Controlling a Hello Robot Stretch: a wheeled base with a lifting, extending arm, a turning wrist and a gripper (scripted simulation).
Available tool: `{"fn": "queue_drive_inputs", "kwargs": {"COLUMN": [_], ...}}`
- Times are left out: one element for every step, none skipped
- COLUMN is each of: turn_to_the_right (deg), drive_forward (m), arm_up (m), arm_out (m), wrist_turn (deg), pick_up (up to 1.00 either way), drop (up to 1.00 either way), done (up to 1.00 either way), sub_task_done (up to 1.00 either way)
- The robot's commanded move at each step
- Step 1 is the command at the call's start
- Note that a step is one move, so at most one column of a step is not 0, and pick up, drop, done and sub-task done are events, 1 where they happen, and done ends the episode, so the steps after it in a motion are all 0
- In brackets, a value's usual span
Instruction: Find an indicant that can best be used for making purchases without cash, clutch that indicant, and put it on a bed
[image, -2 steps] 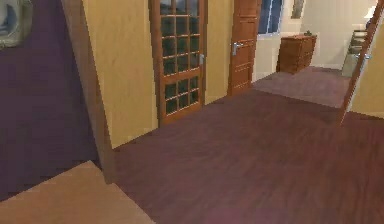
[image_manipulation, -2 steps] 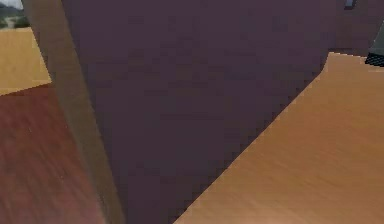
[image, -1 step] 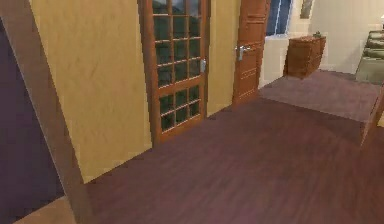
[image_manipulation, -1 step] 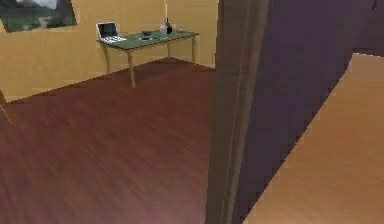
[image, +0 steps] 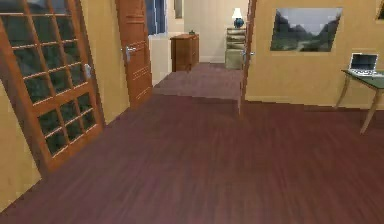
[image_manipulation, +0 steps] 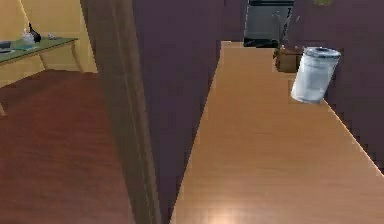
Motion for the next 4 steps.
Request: {"fn": "queue_drive_inputs", "kwargs": {"turn_to_the_right": [0.0,0.0,0.0,9.0], "drive_forward": [1.0,1.0,0.7,0.0], "arm_up": [0.0,0.0,0.0,0.0], "arm_out": [0.0,0.0,0.0,0.0], "wrist_turn": [0.0,0.0,0.0,0.0], "pick_up": [0.0,0.0,0.0,0.0], "drop": [0.0,0.0,0.0,0.0], "done": [0.0,0.0,0.0,0.0], "sub_task_done": [0.0,0.0,0.0,0.0]}}
